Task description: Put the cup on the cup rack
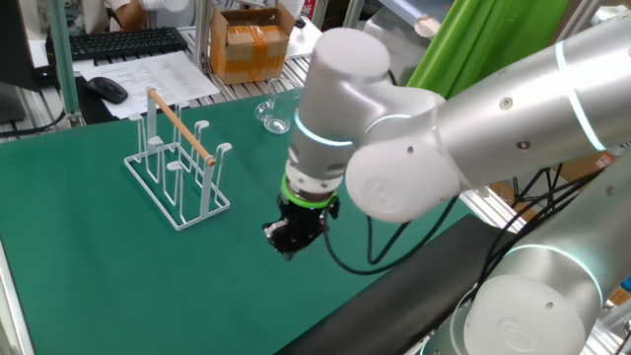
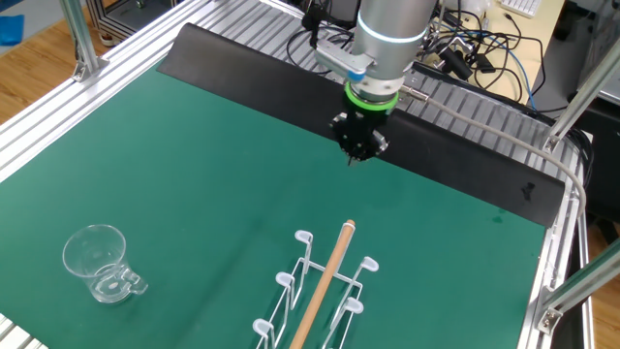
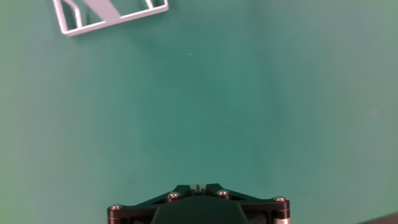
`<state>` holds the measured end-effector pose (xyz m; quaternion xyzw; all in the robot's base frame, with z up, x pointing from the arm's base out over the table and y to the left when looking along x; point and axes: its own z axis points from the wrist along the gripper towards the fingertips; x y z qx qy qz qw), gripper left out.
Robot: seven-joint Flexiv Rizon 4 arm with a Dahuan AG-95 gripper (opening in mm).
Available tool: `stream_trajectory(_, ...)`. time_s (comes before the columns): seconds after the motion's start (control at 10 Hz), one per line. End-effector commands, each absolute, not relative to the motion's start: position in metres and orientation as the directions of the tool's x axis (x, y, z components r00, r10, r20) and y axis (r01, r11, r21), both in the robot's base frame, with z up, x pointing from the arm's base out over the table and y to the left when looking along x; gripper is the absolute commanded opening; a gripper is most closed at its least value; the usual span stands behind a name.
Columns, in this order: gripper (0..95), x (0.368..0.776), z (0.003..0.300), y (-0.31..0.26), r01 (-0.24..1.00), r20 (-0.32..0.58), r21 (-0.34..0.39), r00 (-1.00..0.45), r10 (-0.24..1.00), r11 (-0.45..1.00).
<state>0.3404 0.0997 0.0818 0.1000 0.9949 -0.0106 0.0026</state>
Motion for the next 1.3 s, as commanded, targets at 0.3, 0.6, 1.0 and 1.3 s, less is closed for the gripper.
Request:
stream_trajectory(0.3,0.0,0.398,0.181,0.123,0.232,0.132,-0.058,-0.962,0.238,0.971)
stream_trajectory(0.6,0.0,0.408,0.181,0.107,0.16,0.087,-0.131,-0.981,0.172,0.978)
stream_trajectory(1.0,0.0,0.435,0.194,0.078,0.143,0.092,-0.132,-0.984,0.155,0.981)
stream_trajectory(1.3,0.0,0.462,0.208,0.058,0.194,0.09,-0.129,-0.974,0.207,0.972)
